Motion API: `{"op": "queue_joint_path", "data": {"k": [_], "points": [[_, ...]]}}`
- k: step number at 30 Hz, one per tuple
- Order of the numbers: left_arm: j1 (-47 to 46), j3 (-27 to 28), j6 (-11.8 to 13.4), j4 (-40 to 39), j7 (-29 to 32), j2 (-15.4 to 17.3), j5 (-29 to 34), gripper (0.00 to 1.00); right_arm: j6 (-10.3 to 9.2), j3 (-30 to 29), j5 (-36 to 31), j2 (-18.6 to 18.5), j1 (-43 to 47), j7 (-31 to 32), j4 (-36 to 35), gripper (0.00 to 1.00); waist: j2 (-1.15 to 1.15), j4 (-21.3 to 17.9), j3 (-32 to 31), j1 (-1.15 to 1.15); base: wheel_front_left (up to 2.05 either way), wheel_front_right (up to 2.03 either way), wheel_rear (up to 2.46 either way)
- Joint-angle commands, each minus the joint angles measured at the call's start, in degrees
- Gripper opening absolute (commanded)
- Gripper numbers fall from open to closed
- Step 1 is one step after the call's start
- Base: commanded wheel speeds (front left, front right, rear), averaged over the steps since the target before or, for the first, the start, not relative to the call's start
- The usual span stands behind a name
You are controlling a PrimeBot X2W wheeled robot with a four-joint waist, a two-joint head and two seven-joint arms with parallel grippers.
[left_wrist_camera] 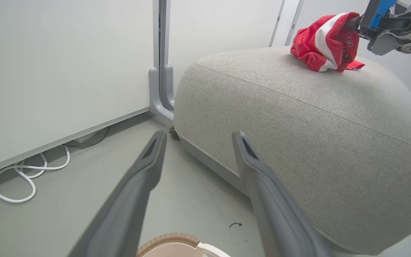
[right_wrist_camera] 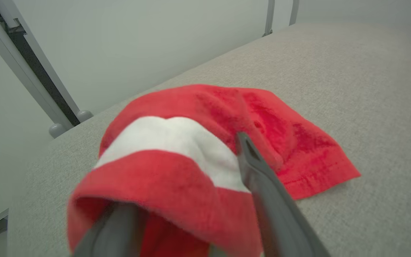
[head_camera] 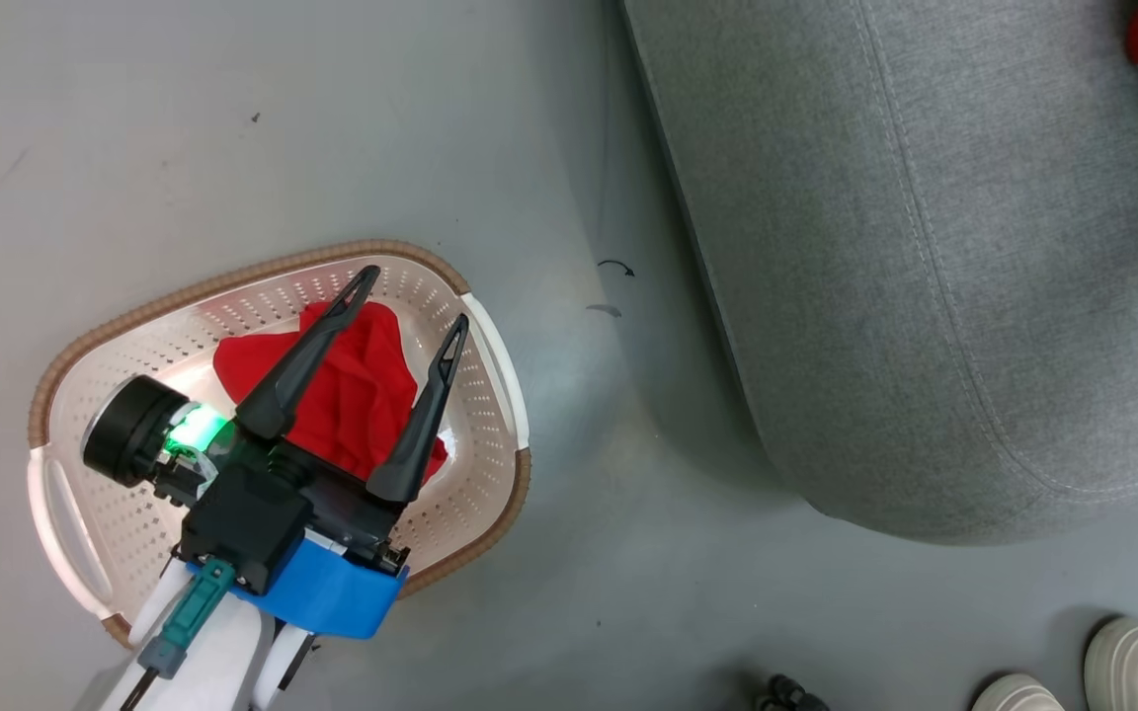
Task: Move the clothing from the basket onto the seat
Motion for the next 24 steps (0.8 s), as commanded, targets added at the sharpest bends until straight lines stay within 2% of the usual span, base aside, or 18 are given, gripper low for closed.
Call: {"op": "queue_joint_path", "data": {"k": [1,7,13,24], "points": [[-1.0,0.2,0.3,0.2,-0.2,0.0,-0.4,1.0,0.03,-0.1,-0.5,0.2,-0.1,-0.2,0.4,1.0,0.0,-0.1,-0.4,-0.01,0.0,0.0,0.0],[-1.0,-0.5,0.1,2.5,-0.5,-1.3,-2.0,1.0,0.03,0.3,-0.6,1.3,0.8,-0.3,2.5,1.0,0.0,0.3,-3.4,-0.01,0.0,0.0,0.0],[-0.4,-0.5,0.0,5.6,-0.9,-2.9,-3.8,1.0,0.02,4.9,-0.3,1.3,3.9,-0.3,3.2,1.0,0.0,1.1,-8.2,-0.01,0.0,0.0,0.0],[3.0,1.4,0.1,9.7,-1.2,-5.5,-6.0,1.0,0.03,12.7,0.3,4.1,14.9,-0.3,-2.2,1.0,0.0,1.8,-18.1,-0.01,0.0,0.0,0.0]]}}
